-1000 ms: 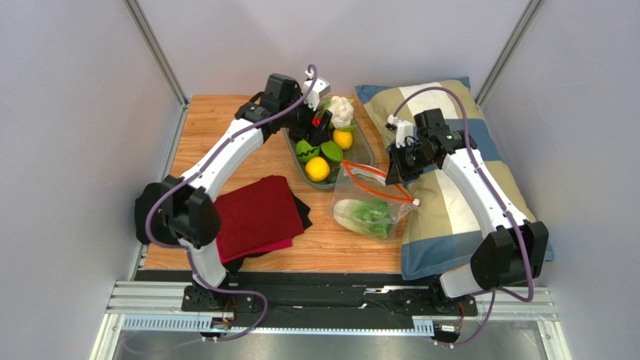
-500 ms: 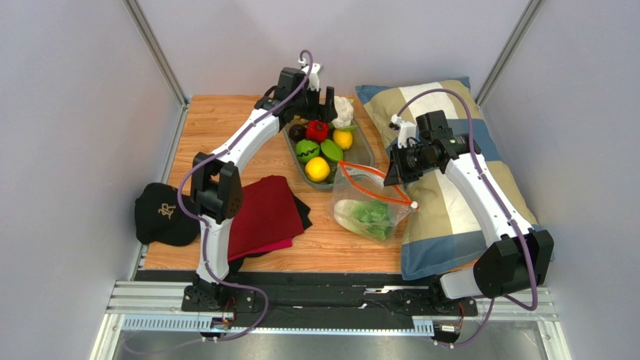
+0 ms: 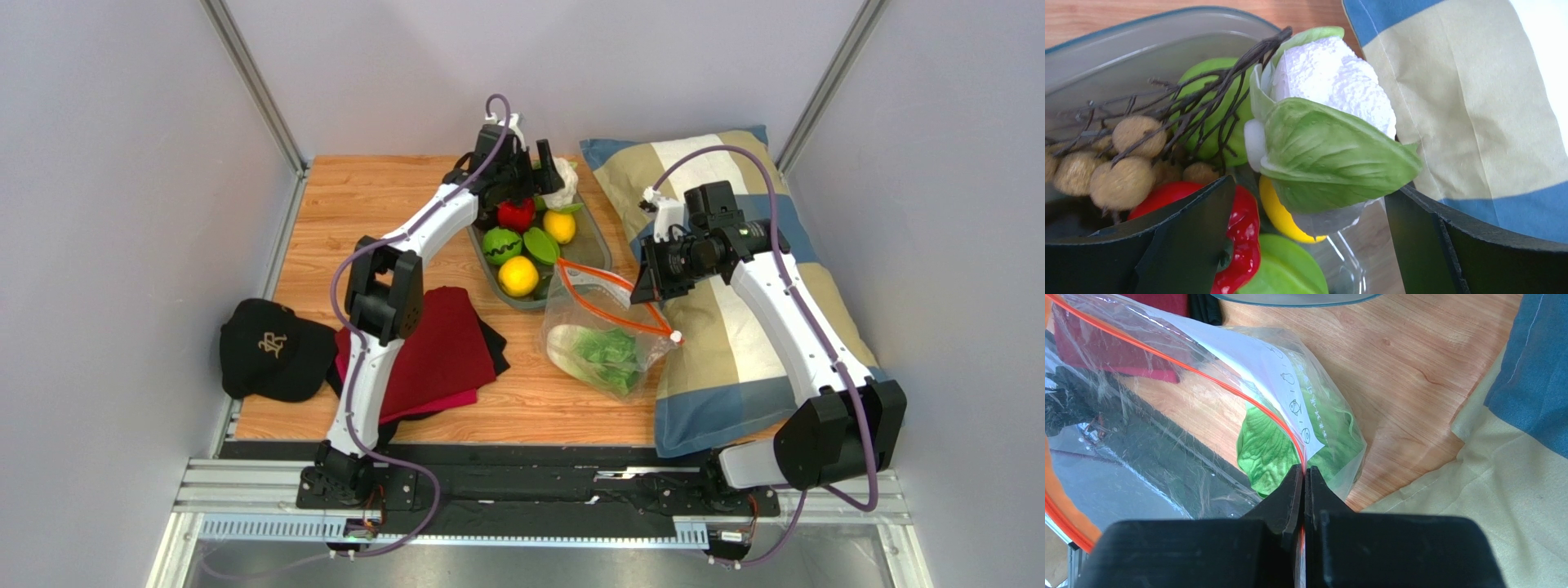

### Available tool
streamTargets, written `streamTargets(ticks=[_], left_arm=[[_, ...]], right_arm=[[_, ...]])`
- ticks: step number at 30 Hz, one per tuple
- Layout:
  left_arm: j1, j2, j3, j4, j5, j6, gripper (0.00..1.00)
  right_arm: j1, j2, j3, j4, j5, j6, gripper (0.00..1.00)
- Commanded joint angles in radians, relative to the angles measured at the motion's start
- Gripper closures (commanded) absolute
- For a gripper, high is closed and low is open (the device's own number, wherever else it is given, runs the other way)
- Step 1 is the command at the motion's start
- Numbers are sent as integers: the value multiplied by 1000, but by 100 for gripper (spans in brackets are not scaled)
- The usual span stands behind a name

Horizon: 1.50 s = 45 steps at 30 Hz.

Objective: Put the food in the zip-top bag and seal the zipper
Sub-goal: Pick up the fake vegetable from the bin.

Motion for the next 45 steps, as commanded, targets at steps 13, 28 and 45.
streamTargets(ticks=[13, 28, 45], left_arm=[[-6, 33, 73, 106, 29, -107, 38], [17, -370, -186, 183, 209, 80, 100], [-50, -884, -541, -99, 992, 1029, 100]], right_arm=[[-5, 12, 53, -3, -29, -25, 100], [-5, -2, 51, 7, -99, -48, 100], [4, -43, 15, 21, -375, 29, 100]])
